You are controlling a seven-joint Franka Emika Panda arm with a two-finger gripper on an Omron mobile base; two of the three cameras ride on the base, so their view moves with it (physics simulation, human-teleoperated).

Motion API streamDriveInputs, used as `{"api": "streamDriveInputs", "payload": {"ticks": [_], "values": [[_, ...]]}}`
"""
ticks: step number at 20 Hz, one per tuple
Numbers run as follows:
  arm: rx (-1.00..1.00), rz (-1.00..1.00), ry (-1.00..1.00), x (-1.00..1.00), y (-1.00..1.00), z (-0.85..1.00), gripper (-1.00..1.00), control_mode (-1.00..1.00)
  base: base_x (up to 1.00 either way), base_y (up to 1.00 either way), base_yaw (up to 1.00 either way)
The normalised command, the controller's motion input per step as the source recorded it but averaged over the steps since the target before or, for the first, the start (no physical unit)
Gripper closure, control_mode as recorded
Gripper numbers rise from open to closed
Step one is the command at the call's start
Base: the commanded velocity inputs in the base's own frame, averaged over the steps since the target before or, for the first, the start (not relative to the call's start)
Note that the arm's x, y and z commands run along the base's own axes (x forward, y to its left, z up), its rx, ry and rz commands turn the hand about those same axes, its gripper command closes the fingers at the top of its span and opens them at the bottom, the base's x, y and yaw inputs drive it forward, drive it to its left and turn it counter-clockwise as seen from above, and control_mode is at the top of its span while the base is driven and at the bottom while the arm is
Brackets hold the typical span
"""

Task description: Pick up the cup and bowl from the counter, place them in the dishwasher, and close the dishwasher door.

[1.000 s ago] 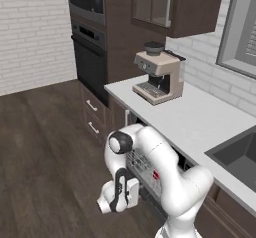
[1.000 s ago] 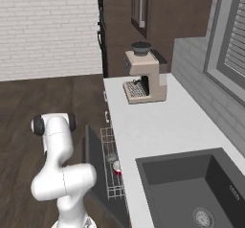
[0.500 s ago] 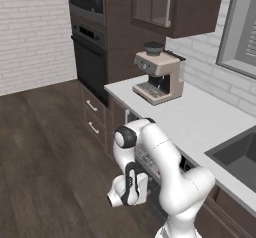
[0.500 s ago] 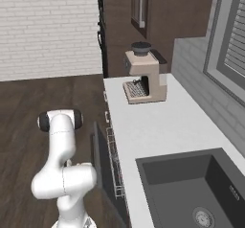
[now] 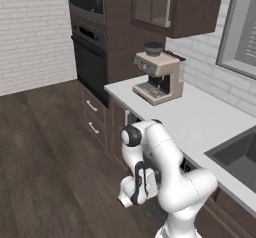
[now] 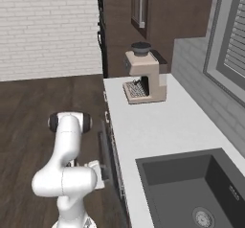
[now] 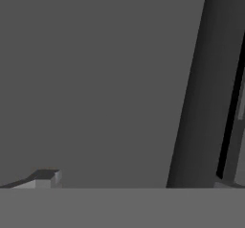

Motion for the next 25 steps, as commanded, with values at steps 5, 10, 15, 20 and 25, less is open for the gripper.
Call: {"api": "streamDriveInputs", "payload": {"ticks": [5,10,15,20,25], "values": [[0.0,0.03,0.05,0.9,-1.0,-0.32,-1.0,-1.0,0.0,0.0,0.0],[0.0,0.01,0.05,0.82,-1.0,-0.3,-1.0,-1.0,0.0,0.0,0.0],[0.0,0.04,0.0,0.81,-1.0,-0.32,-1.0,-1.0,0.0,0.0,0.0],[0.0,0.06,0.0,0.7,-1.0,-0.24,-1.0,-1.0,0.0,0.0,0.0],[0.08,0.03,0.02,0.35,-1.0,0.13,-1.0,-1.0,0.0,0.0,0.0]]}}
